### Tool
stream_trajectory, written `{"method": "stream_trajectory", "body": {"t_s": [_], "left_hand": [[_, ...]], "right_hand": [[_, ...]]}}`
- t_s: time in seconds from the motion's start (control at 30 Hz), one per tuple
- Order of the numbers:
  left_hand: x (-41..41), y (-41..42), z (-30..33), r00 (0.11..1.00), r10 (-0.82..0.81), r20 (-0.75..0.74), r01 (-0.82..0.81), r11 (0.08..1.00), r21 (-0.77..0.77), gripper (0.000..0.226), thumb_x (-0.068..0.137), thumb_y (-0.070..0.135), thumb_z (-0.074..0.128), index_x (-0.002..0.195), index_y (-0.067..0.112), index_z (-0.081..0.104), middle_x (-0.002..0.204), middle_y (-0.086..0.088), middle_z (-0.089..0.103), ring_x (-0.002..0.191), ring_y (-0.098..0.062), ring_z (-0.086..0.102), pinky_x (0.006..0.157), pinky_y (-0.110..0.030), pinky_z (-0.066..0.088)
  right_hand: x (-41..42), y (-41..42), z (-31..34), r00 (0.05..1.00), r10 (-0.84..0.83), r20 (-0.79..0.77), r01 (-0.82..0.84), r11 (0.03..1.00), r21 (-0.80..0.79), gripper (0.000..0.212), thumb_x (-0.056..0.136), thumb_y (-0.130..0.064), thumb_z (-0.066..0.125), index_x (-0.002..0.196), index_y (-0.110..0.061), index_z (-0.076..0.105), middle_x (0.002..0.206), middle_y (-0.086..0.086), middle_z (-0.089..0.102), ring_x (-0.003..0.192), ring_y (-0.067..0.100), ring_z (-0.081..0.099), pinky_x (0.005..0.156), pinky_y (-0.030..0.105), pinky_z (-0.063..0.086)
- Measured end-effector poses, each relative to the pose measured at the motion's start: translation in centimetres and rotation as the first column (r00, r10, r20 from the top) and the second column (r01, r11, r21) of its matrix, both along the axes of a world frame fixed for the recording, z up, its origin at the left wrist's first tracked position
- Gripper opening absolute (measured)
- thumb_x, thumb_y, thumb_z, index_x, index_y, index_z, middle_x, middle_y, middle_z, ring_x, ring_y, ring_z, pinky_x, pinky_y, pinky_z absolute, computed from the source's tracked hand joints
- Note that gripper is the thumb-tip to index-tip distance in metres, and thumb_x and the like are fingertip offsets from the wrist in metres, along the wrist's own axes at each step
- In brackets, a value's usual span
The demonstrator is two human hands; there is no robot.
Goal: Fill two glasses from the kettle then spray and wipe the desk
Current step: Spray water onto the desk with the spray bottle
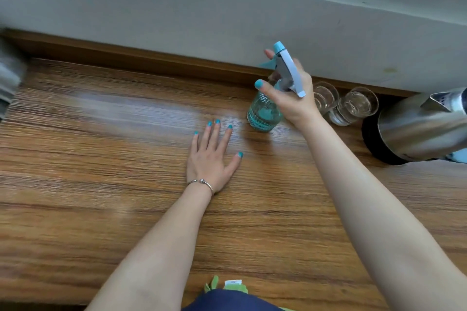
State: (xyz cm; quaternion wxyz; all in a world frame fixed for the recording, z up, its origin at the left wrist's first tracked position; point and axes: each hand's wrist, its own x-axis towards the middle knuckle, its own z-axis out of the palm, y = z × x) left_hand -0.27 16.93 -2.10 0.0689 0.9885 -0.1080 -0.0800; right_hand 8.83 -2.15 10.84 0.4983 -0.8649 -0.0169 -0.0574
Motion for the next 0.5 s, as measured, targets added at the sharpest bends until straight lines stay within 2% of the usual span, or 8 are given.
{"method": "stream_trajectory", "body": {"t_s": [0.07,0.17,0.23,0.3,0.37,0.5], "left_hand": [[0.0,0.0,0.0,1.000,0.006,0.002,-0.006,1.000,-0.003,0.073,0.092,0.069,0.006,0.156,0.034,0.003,0.165,0.001,0.001,0.151,-0.018,-0.005,0.120,-0.042,-0.007],[-0.1,-0.1,0.1,1.000,0.013,0.018,-0.013,1.000,0.001,0.073,0.092,0.068,0.008,0.156,0.034,0.008,0.165,0.001,0.006,0.151,-0.019,-0.001,0.120,-0.043,-0.004],[-0.1,-0.2,0.2,1.000,0.016,0.026,-0.015,1.000,-0.003,0.073,0.092,0.068,0.009,0.156,0.033,0.011,0.165,0.000,0.008,0.151,-0.019,0.001,0.120,-0.043,-0.003],[-0.1,-0.2,0.2,0.999,0.019,0.025,-0.019,1.000,-0.008,0.074,0.092,0.068,0.010,0.156,0.033,0.012,0.165,0.000,0.008,0.151,-0.019,0.001,0.120,-0.042,-0.003],[-0.1,-0.2,0.2,1.000,0.022,0.019,-0.022,1.000,-0.005,0.074,0.092,0.068,0.009,0.156,0.033,0.010,0.165,0.001,0.007,0.151,-0.018,0.000,0.120,-0.042,-0.004],[-0.2,-0.1,0.1,1.000,0.012,0.005,-0.012,1.000,-0.004,0.073,0.092,0.068,0.007,0.156,0.033,0.005,0.165,0.001,0.002,0.151,-0.018,-0.003,0.119,-0.042,-0.008]], "right_hand": [[-1.0,0.0,-1.4,0.994,-0.107,-0.021,0.107,0.994,0.031,0.060,0.069,-0.037,0.084,0.120,-0.037,0.052,0.112,0.001,0.053,0.096,0.000,0.054,0.090,0.021,0.048],[-2.9,0.0,-4.2,0.975,-0.212,-0.067,0.213,0.977,0.010,0.089,0.056,-0.046,0.086,0.131,-0.023,0.046,0.125,-0.001,0.043,0.119,0.009,0.047,0.106,0.023,0.040],[-3.8,0.0,-5.7,0.962,-0.262,-0.076,0.255,0.963,-0.091,0.102,0.051,-0.047,0.088,0.138,-0.018,0.044,0.122,-0.007,0.035,0.118,0.006,0.041,0.107,0.019,0.034],[-4.1,0.0,-6.4,0.941,-0.326,-0.087,0.313,0.940,-0.138,0.105,0.048,-0.049,0.088,0.139,-0.023,0.043,0.119,-0.009,0.033,0.114,0.005,0.039,0.106,0.023,0.035],[-3.8,0.0,-6.5,0.934,-0.346,-0.093,0.333,0.934,-0.130,0.104,0.048,-0.049,0.088,0.139,-0.028,0.043,0.119,-0.010,0.036,0.114,0.006,0.042,0.105,0.026,0.037],[-2.8,-0.6,-6.0,0.935,-0.347,-0.074,0.346,0.938,-0.026,0.102,0.052,-0.033,0.092,0.140,-0.028,0.041,0.125,-0.011,0.052,0.116,0.003,0.051,0.105,0.022,0.040]]}}
